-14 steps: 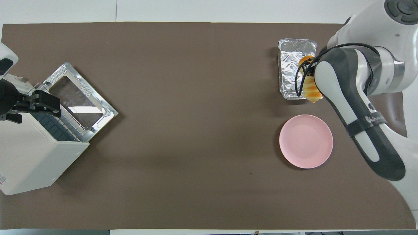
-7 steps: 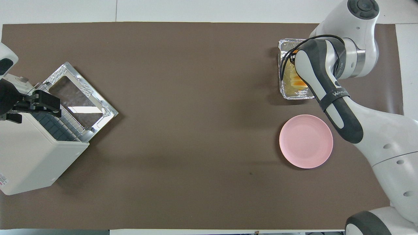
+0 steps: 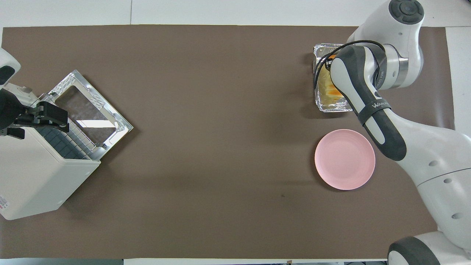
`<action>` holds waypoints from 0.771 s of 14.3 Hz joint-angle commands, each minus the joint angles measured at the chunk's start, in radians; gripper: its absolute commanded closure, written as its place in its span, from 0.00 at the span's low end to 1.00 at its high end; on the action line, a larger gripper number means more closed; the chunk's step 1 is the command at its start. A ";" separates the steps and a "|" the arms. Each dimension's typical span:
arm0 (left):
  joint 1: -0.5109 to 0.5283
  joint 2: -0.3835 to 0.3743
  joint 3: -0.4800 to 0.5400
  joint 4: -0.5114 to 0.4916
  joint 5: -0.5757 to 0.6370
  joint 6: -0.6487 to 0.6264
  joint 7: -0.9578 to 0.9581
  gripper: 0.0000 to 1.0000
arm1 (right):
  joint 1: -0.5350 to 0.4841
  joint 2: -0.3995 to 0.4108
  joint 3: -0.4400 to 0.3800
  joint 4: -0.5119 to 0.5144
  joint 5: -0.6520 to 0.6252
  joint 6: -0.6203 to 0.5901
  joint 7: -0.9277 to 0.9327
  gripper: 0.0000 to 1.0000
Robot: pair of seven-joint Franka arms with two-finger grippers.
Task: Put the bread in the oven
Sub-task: 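Lift the bread with the right gripper and lower it into the foil tray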
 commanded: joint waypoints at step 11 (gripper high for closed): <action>0.009 -0.026 -0.002 -0.028 -0.013 0.001 0.001 0.00 | -0.052 -0.046 -0.005 -0.013 -0.050 -0.047 -0.104 0.00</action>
